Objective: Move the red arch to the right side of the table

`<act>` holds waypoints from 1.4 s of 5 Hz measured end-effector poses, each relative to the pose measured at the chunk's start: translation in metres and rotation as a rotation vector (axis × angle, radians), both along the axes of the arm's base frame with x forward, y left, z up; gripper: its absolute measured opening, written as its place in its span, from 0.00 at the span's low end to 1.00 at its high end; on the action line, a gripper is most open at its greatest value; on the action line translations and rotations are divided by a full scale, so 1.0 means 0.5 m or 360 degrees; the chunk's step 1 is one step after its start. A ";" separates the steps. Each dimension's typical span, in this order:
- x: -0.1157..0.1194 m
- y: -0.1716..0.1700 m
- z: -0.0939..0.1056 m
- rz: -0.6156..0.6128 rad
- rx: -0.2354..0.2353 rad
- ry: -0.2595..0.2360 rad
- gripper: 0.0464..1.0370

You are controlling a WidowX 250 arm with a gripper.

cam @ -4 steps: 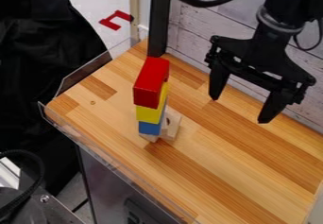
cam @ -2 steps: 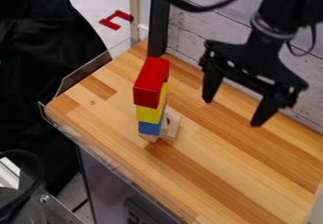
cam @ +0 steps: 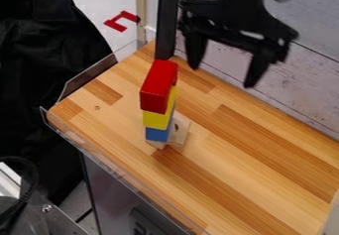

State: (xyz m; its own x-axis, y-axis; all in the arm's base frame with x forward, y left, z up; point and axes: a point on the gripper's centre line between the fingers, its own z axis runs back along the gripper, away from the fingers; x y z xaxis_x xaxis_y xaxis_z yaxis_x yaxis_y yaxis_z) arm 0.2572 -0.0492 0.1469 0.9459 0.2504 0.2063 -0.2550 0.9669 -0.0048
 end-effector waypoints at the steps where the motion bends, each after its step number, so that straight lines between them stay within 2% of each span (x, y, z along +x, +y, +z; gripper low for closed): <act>1: 0.004 0.050 0.001 0.0071 -0.0019 0.0019 0.96; 3: -0.003 0.114 -0.014 0.0141 -0.0067 0.0112 0.96; 4: -0.017 0.129 -0.021 0.0112 -0.0128 0.0204 0.96; 5: -0.025 0.141 -0.027 0.0130 -0.0163 0.0258 0.96; 7: -0.011 0.140 -0.051 0.0152 -0.0217 0.0249 0.96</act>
